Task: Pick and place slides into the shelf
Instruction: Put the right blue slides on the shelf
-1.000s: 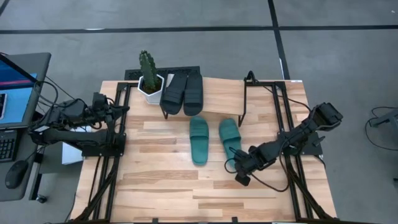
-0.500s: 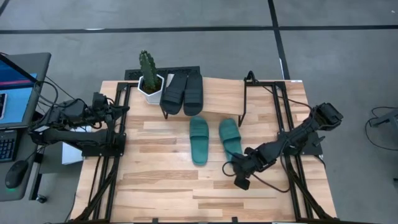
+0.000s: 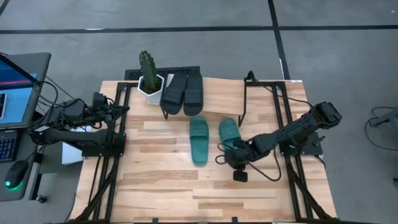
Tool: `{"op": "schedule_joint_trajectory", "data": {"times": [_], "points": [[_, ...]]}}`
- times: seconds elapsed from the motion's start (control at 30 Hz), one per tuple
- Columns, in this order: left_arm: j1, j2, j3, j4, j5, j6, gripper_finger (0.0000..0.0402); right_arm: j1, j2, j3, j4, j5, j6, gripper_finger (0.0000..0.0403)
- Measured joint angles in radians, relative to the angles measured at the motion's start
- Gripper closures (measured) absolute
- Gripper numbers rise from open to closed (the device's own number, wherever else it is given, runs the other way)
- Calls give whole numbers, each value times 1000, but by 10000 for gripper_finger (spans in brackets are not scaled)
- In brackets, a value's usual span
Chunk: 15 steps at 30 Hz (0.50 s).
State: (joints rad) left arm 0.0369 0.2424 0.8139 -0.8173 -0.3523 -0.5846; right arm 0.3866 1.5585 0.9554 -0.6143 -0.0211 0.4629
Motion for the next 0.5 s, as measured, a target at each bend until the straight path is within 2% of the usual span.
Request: {"op": "schedule_joint_trajectory", "data": {"times": [0.13, 0.3, 0.5], "points": [[0, 0, 0, 0, 0, 0, 401, -38, 0, 0, 61, -6, -44, 359], [0, 0, 0, 0, -1, 0, 401, -76, 0, 0, 70, -96, -20, 356], [0, 0, 0, 0, -2, 0, 401, -79, 0, 0, 62, -135, -18, 310]]}}
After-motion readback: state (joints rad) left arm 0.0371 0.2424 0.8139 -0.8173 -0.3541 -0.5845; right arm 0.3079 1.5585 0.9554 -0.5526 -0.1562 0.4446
